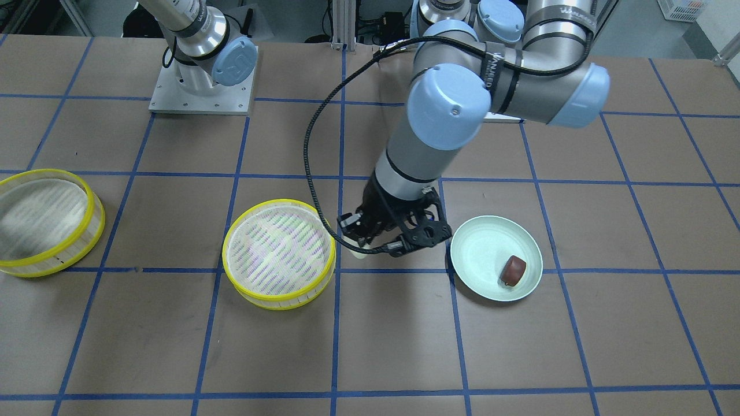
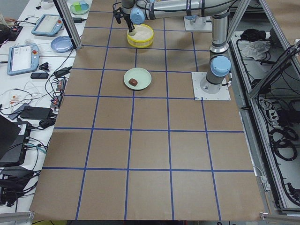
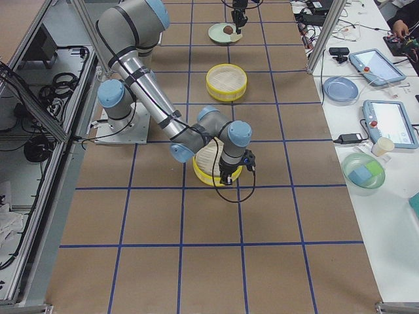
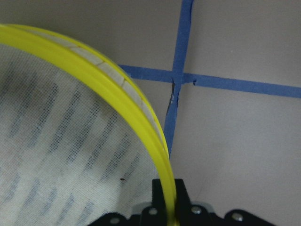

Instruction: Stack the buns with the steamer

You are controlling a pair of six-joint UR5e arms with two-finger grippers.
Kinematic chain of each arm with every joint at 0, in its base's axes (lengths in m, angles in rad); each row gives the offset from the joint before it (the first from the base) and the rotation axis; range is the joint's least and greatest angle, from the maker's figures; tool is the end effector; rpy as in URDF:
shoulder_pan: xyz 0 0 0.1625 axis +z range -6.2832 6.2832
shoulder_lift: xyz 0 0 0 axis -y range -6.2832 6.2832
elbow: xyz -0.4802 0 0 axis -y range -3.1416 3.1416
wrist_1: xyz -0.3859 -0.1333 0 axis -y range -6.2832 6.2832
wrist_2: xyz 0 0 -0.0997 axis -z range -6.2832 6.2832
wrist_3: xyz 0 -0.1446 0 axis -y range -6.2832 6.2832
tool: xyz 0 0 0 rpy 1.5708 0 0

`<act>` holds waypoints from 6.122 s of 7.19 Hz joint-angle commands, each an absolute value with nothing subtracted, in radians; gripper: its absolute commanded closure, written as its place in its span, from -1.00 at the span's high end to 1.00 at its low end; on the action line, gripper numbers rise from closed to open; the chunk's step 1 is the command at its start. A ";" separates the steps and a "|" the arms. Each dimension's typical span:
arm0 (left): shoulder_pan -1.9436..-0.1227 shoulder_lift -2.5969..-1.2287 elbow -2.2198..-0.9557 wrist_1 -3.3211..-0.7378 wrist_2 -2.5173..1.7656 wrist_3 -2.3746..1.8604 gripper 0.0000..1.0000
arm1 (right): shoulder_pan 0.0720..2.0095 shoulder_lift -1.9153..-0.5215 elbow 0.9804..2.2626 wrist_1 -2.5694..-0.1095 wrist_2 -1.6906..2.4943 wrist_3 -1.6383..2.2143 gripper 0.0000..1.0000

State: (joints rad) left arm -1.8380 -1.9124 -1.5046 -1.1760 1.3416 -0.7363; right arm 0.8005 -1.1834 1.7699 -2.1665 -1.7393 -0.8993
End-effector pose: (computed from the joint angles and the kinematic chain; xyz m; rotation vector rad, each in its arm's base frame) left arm -0.3313 -0.5811 0.3821 0.6509 -2.8093 -0.0085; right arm -0.3422 -0.5093 0.2519 0.1933 -3.0102 -0.1795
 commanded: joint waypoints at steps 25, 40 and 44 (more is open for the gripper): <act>-1.287 -1.784 -1.715 -1.425 1.454 0.083 1.00 | 1.643 -1.256 1.781 -2.020 -1.654 -0.041 -1.00; -1.296 -1.965 -1.778 -1.175 1.505 0.083 0.88 | 1.618 -1.574 1.478 -1.594 -1.623 0.075 1.00; -1.313 -1.996 -1.776 -1.094 1.511 0.081 -0.33 | 1.566 -1.578 1.477 -1.574 -1.615 0.084 1.00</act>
State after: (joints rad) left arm -1.3096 -1.9872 -1.7765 -1.1082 1.5117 0.0809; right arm 1.5762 -1.5769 1.4781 -1.5741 -1.6154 0.0835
